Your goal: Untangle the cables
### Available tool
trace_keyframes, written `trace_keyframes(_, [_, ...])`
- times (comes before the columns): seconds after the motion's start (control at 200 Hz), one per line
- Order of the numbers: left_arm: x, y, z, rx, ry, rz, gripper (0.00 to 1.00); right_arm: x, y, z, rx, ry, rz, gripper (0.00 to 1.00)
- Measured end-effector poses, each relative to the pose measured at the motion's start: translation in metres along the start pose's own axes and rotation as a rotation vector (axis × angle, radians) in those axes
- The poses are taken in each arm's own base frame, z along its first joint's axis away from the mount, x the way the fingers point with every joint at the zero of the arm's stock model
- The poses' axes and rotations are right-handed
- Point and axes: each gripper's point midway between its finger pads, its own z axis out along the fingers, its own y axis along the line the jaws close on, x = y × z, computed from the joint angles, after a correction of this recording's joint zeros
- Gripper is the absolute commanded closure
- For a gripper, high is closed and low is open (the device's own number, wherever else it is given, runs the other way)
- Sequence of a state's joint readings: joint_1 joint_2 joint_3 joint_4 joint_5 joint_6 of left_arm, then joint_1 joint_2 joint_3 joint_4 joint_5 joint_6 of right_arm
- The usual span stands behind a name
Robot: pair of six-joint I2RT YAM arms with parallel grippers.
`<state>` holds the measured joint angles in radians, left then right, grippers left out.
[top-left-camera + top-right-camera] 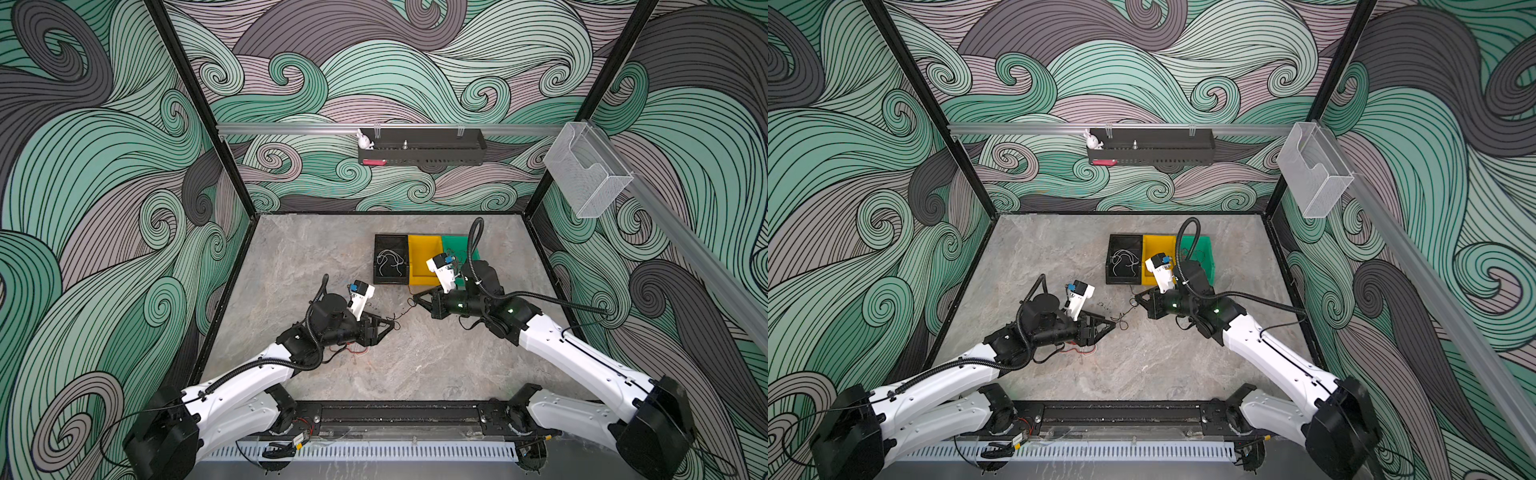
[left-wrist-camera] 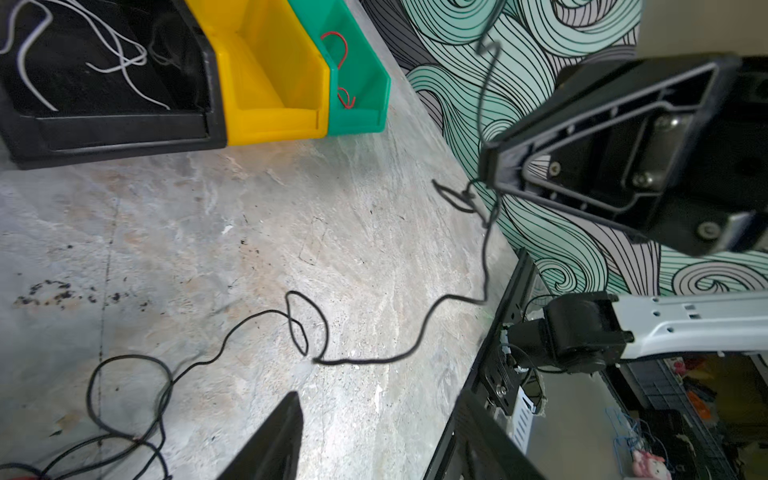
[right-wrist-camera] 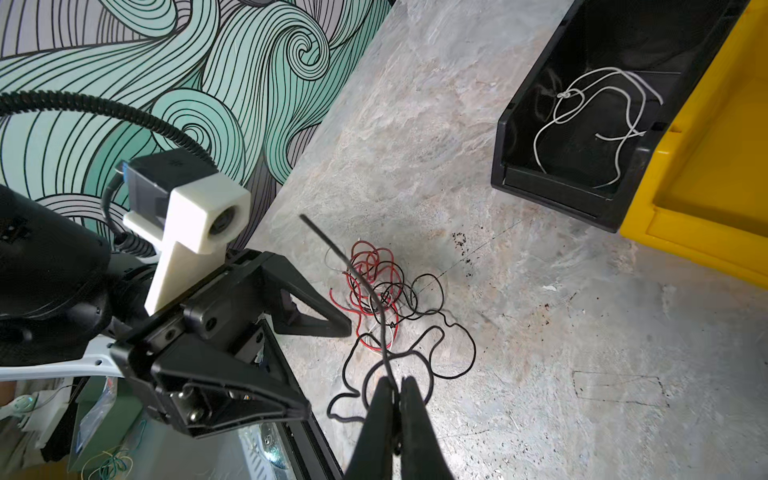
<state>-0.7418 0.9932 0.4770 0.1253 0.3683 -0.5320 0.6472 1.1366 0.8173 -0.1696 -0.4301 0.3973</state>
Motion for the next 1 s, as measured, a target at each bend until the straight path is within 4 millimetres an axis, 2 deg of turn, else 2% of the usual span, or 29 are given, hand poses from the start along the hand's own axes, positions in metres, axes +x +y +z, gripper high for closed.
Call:
trace_keyframes(0.17, [0.010, 0.000, 0.011, 0.001, 0.042, 0.032, 0.43, 0.004, 0.011, 0.008, -0.035, 0.016, -0.016, 0.91])
trace_keyframes(0.295, [0.010, 0.000, 0.019, -0.001, 0.063, 0.041, 0.51, 0.005, 0.019, 0.010, -0.060, 0.017, -0.029, 0.91])
trace_keyframes(0.325, [0.008, -0.001, 0.020, 0.001, 0.063, 0.045, 0.55, 0.004, 0.020, 0.011, -0.064, 0.014, -0.031, 0.91])
trace_keyframes(0.41, [0.004, -0.004, 0.023, 0.006, 0.062, 0.057, 0.79, 0.003, 0.021, 0.012, -0.067, 0.009, -0.033, 0.90])
trace_keyframes(0.45, [0.004, -0.004, 0.024, 0.005, 0.062, 0.056, 0.87, 0.003, 0.021, 0.012, -0.068, 0.006, -0.033, 0.90])
trace_keyframes(0.575, [0.005, -0.002, 0.025, -0.007, 0.071, 0.053, 1.00, 0.002, 0.019, 0.016, -0.069, -0.002, -0.023, 0.90])
trace_keyframes(0.826, [0.010, 0.002, 0.025, -0.020, 0.090, 0.045, 1.00, 0.007, 0.001, 0.021, 0.008, -0.009, -0.002, 0.88])
trace_keyframes(1.001, [0.016, 0.005, 0.024, -0.031, 0.108, 0.038, 1.00, 0.008, -0.023, 0.021, 0.109, -0.031, 0.031, 0.85])
